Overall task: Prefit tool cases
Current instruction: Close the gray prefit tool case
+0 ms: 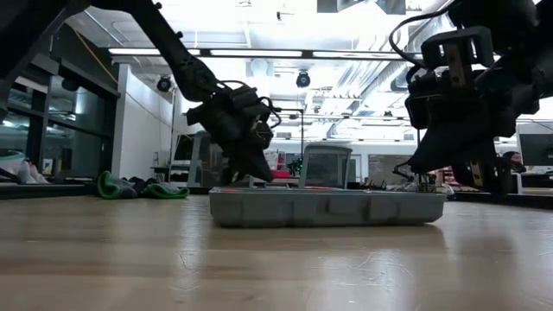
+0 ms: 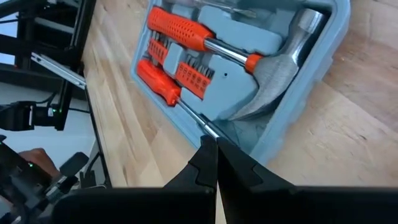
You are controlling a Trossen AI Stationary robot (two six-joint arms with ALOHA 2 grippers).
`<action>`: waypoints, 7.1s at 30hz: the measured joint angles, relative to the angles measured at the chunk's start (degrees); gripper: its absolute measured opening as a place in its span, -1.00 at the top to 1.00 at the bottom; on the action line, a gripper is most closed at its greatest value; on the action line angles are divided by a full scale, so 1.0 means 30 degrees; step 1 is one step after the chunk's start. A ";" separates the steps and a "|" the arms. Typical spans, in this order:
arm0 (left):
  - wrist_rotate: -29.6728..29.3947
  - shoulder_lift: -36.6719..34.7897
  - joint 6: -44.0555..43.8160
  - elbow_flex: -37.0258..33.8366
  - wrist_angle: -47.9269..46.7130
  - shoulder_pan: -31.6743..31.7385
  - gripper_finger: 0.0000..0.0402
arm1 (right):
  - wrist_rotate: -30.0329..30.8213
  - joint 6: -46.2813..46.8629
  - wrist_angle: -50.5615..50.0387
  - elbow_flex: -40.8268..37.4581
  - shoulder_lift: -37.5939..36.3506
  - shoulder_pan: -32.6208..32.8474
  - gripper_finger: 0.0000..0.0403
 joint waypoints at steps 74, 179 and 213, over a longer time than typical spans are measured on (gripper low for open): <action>0.3878 0.1100 -0.2034 -0.0002 0.3575 -0.0388 -0.12 | 0.2060 0.0430 -0.0590 0.0000 0.0000 0.0000 1.00; -0.5303 -0.4437 -0.5723 0.0020 0.2543 -0.9226 1.00 | -0.6668 -0.3092 -0.7423 -0.0007 -0.7658 -0.4118 1.00; -0.4866 -0.4541 -0.6940 0.0073 0.3070 -0.9813 1.00 | -0.1051 -0.8145 -0.8552 0.7165 0.5508 0.0143 1.00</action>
